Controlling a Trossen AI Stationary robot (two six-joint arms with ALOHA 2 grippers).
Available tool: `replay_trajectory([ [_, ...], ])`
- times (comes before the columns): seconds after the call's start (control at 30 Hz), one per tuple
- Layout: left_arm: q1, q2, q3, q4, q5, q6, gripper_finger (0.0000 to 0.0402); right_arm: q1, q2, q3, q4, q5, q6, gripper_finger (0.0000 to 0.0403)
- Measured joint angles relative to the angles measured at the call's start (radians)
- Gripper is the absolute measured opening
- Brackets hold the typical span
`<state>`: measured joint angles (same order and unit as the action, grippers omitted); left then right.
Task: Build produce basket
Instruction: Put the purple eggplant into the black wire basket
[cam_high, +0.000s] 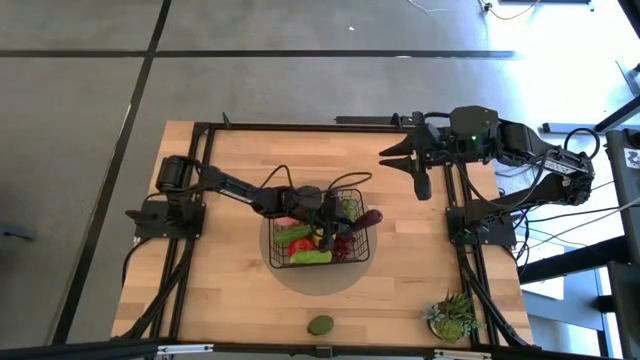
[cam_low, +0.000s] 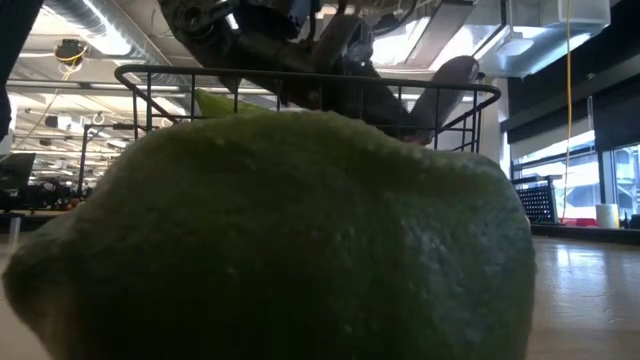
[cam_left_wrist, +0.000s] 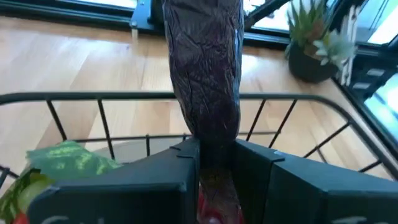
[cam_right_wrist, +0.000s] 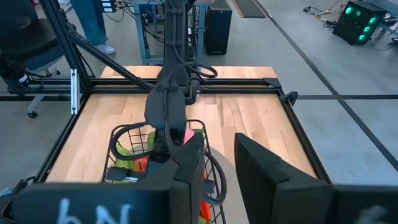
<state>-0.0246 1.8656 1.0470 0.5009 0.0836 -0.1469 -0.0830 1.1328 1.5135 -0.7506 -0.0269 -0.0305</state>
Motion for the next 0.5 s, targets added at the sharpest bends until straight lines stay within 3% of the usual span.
replay_trajectory([
  [0.5,0.002,0.000,0.000,-0.084,-0.065,-0.004,0.0075,0.000,0.000,0.000,-0.010,0.000,0.000,0.0084],
])
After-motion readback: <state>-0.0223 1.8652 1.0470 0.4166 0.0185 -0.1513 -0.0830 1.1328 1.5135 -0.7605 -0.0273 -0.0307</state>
